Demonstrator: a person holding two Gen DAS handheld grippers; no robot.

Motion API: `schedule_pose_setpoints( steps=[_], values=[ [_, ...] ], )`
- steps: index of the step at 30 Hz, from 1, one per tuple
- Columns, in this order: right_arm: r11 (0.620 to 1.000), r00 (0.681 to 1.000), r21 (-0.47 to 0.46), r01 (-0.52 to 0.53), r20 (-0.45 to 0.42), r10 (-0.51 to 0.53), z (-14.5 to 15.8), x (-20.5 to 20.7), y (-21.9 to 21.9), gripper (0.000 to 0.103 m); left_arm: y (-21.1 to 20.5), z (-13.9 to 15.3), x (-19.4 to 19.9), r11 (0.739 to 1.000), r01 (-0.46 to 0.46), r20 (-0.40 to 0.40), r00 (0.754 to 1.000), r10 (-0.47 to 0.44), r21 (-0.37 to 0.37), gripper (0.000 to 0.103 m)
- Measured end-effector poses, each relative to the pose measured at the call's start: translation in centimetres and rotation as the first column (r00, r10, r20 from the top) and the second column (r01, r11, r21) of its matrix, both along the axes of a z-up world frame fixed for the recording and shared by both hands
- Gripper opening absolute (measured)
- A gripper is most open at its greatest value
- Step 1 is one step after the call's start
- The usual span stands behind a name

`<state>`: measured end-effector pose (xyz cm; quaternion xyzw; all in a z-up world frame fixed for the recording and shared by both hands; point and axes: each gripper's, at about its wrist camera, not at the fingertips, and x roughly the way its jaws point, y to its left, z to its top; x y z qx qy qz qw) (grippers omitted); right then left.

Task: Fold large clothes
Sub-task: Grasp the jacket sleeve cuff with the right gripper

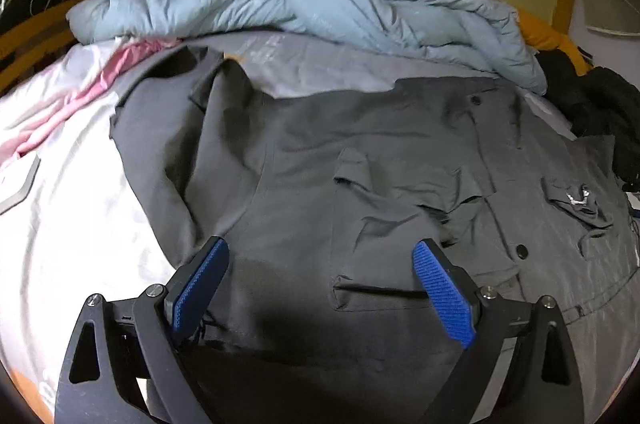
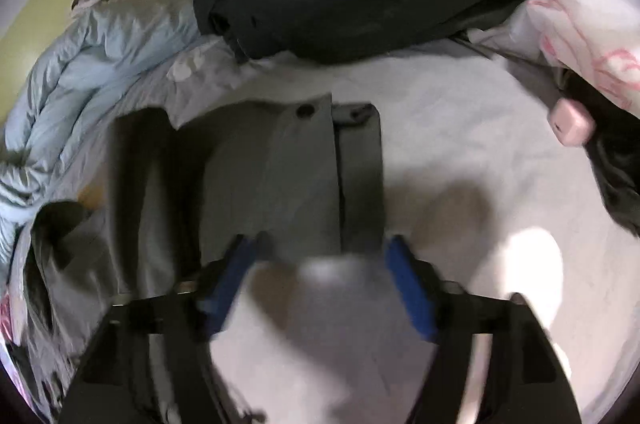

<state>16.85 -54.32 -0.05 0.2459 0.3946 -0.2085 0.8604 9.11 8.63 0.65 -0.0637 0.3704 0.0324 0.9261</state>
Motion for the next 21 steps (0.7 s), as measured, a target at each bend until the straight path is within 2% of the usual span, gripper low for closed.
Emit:
schedule_pose_setpoints(
  steps=[4, 5, 6, 8, 10, 12, 16, 19, 20, 21],
  values=[
    [1.0, 1.0, 0.022, -0.003, 0.013, 0.002, -1.5, 1.1, -1.3, 0.079, -1.1, -1.0, 0.3, 0.999, 0.015, -0.026, 1.0, -0.014, 0.052, 0.094],
    [1.0, 1.0, -0.002, 0.005, 0.019, -0.005, -1.4, 1.0, -1.3, 0.054, -1.3, -1.2, 0.4, 0.997, 0.018, -0.03, 0.999, -0.016, 0.069, 0.094],
    [0.999, 1.0, -0.047, 0.021, 0.013, -0.02, -1.2, 1.0, -1.2, 0.024, -1.5, -1.3, 0.5, 0.996, 0.019, -0.035, 0.999, -0.017, 0.085, 0.094],
    [0.999, 0.998, -0.048, -0.022, 0.051, 0.025, -0.4, 0.8, -1.2, 0.008, -1.8, -1.4, 0.5, 0.995, 0.023, -0.04, 0.999, -0.019, 0.102, 0.094],
    [0.996, 0.994, -0.089, -0.022, 0.102, 0.031, 1.4, 0.0, -0.5, 0.007, -1.8, -1.4, 0.4, 0.995, 0.023, -0.034, 0.999, -0.019, 0.1, 0.094],
    [0.984, 0.982, -0.173, -0.042, 0.177, 0.073, 4.3, -1.0, 1.4, 0.006, -1.7, -1.4, 0.3, 0.995, 0.022, -0.033, 0.999, -0.019, 0.097, 0.094],
    [0.948, 0.924, -0.296, -0.12, 0.316, 0.216, 10.3, -3.7, 6.8, 0.006, -1.8, -1.3, 0.2, 0.994, 0.025, -0.024, 0.999, -0.022, 0.11, 0.094],
    [0.898, 0.839, -0.377, -0.225, 0.393, 0.376, 14.4, -6.3, 12.6, 0.006, -2.1, -1.1, -0.1, 0.992, 0.034, -0.011, 0.999, -0.033, 0.124, 0.094],
    [0.874, 0.792, -0.395, -0.282, 0.419, 0.445, 15.7, -7.4, 15.0, 0.006, -2.3, -1.1, -0.2, 0.991, 0.039, -0.005, 0.999, -0.039, 0.13, 0.094],
    [0.857, 0.759, -0.402, -0.322, 0.431, 0.487, 16.5, -8.2, 16.5, 0.006, -2.4, -1.0, -0.3, 0.99, 0.043, 0.0, 0.999, -0.044, 0.135, 0.094]
  ],
)
